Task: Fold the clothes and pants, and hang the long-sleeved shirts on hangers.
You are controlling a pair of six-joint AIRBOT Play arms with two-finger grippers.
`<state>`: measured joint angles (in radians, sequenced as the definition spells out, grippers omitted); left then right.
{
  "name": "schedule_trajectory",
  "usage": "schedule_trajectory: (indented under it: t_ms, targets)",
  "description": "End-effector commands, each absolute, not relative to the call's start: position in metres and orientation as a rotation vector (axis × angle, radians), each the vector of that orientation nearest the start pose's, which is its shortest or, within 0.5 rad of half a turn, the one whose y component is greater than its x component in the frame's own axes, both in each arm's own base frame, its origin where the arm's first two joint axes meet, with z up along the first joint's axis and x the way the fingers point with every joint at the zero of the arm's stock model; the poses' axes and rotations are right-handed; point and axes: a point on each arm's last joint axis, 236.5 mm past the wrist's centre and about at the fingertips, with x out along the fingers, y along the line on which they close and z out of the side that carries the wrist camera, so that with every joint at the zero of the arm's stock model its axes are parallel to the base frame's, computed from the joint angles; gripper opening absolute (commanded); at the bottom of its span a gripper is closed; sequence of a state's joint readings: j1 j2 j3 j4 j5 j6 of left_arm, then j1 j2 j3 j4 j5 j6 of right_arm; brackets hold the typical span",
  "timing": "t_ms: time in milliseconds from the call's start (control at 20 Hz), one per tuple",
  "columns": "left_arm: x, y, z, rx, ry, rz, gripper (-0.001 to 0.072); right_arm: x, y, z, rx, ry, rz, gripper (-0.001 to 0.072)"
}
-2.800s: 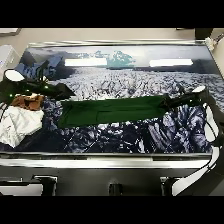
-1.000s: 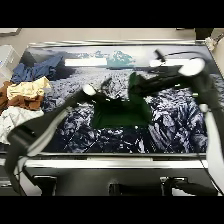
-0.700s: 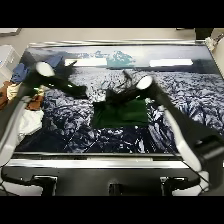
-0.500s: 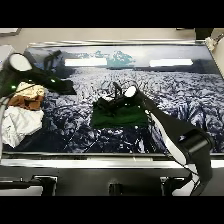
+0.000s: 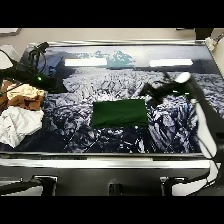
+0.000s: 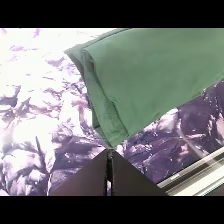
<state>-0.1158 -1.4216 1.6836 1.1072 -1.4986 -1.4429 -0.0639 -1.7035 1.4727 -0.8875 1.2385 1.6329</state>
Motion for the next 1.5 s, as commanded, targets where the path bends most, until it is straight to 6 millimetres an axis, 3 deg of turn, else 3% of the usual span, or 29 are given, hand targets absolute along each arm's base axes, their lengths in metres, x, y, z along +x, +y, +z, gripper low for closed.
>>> schedule_trajectory:
  t_ms: [0, 100, 250, 400, 500, 550, 600, 750, 850, 950, 1050, 1250, 1450]
  targets:
    - [0.397, -0.157, 0.140, -0.128, 1.198, -0.569, 0.0029, 0.431, 0.051, -0.051, 0.797, 1.495, 0.236, 0.0667]
    - [0.396, -0.160, 0.141, -0.139, 1.202, -0.572, 0.0029, 0.429, 0.072, -0.069, 0.839, 1.517, 0.349, 0.0667]
    - [0.396, -0.161, 0.141, -0.159, 1.208, -0.565, 0.0030, 0.437, 0.115, -0.074, 0.952, 1.489, 0.553, 0.0663]
    - [0.397, -0.163, 0.142, -0.172, 1.205, -0.564, 0.0030, 0.426, 0.138, -0.093, 0.921, 1.548, 0.595, 0.0651]
    - [0.397, -0.166, 0.144, -0.181, 1.200, -0.572, 0.0030, 0.424, 0.150, -0.095, 0.884, 1.531, 0.666, 0.0327]
    - [0.397, -0.166, 0.144, -0.182, 1.199, -0.573, 0.0030, 0.425, 0.151, -0.089, 0.881, 1.517, 0.689, 0.0130]
    - [0.397, -0.166, 0.144, -0.184, 1.199, -0.575, 0.0030, 0.426, 0.151, -0.084, 0.872, 1.510, 0.702, 0.0050]
    - [0.396, -0.166, 0.144, -0.188, 1.201, -0.574, 0.0030, 0.446, 0.136, -0.052, 0.823, 1.418, 0.734, 0.0049]
    - [0.396, -0.167, 0.144, -0.189, 1.201, -0.577, 0.0030, 0.469, 0.101, -0.028, 0.834, 1.324, 0.683, 0.0050]
    - [0.395, -0.170, 0.146, -0.199, 1.199, -0.587, 0.0030, 0.489, 0.046, -0.009, 0.901, 1.234, 0.572, 0.0050]
    - [0.395, -0.172, 0.147, -0.207, 1.199, -0.596, 0.0030, 0.495, -0.021, 0.004, 0.999, 1.158, 0.444, 0.0050]
    - [0.395, -0.172, 0.147, -0.218, 1.202, -0.591, 0.0030, 0.474, -0.149, 0.018, 1.147, 0.992, 0.209, 0.0048]
    - [0.395, -0.172, 0.147, -0.238, 1.209, -0.577, 0.0030, 0.429, -0.260, 0.036, 1.231, 0.809, -0.007, 0.0048]
